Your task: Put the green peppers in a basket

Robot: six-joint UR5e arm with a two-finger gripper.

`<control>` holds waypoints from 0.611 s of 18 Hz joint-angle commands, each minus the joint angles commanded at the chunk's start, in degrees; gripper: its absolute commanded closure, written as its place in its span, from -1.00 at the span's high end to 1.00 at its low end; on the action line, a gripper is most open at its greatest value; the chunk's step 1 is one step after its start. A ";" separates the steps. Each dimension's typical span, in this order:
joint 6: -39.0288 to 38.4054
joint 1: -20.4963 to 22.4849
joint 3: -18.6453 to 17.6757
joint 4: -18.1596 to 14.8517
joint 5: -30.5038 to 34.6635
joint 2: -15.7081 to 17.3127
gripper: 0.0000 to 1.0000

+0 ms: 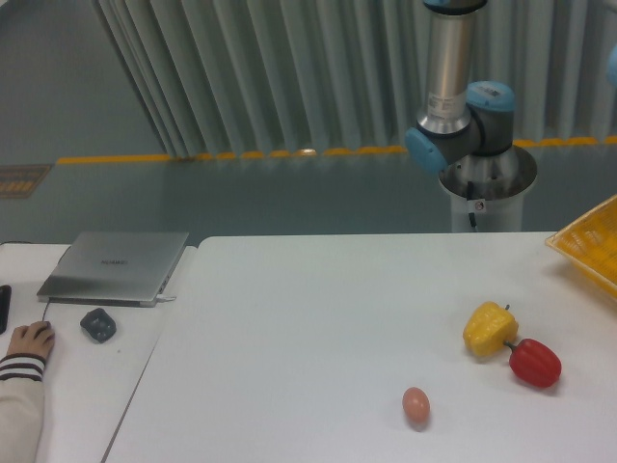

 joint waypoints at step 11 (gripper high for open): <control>8.64 4.14 0.09 0.61 -0.70 -1.50 1.00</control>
